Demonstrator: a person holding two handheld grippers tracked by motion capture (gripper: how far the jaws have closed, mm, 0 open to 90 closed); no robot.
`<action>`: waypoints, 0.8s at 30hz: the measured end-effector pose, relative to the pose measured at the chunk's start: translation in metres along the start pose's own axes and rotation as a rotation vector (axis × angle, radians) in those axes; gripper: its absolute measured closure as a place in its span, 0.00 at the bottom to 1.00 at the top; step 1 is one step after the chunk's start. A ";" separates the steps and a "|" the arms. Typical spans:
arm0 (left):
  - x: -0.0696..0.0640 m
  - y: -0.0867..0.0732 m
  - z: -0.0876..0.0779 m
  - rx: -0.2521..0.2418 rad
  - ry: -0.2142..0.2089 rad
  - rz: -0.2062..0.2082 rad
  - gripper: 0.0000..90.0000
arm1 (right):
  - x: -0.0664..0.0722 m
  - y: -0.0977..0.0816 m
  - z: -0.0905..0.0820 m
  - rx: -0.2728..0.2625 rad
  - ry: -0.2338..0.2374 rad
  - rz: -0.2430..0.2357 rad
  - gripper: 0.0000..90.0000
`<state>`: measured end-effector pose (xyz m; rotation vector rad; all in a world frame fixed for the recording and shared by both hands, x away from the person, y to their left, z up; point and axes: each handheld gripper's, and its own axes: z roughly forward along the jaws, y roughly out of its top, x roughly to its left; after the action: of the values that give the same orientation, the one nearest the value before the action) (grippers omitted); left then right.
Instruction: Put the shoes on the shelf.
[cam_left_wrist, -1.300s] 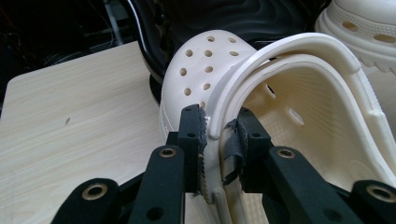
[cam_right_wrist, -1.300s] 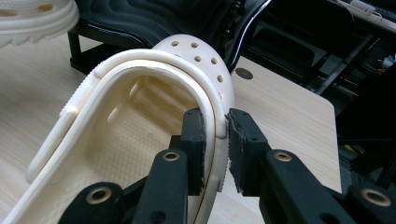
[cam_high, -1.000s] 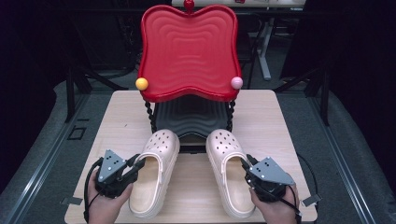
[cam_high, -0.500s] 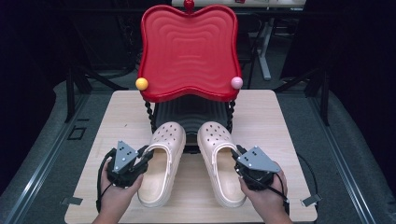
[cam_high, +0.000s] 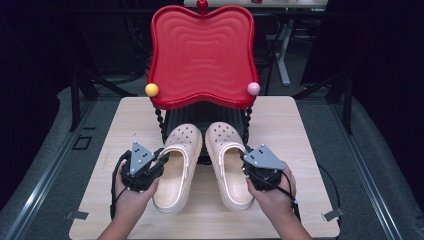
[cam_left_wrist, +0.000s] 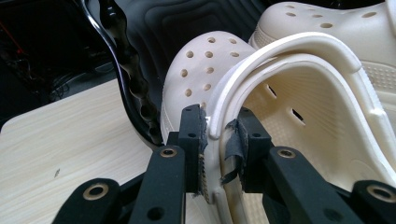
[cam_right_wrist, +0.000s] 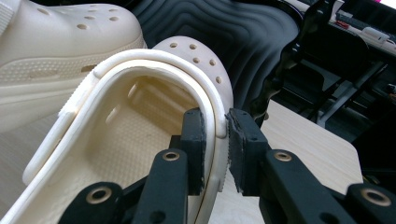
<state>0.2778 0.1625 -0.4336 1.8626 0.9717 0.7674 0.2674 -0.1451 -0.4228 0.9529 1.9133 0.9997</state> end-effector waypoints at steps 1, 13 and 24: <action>0.000 0.000 0.001 0.002 0.000 0.001 0.84 | 0.000 0.001 0.001 -0.003 0.000 -0.001 0.85; 0.000 0.005 0.009 -0.005 0.009 -0.009 0.84 | 0.005 0.008 0.011 -0.007 -0.002 -0.015 0.85; -0.005 0.017 0.033 -0.018 0.037 0.002 0.84 | -0.002 0.011 0.031 -0.013 -0.040 -0.001 0.85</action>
<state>0.3076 0.1396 -0.4336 1.8398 0.9832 0.8119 0.2979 -0.1325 -0.4249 0.9576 1.8721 0.9847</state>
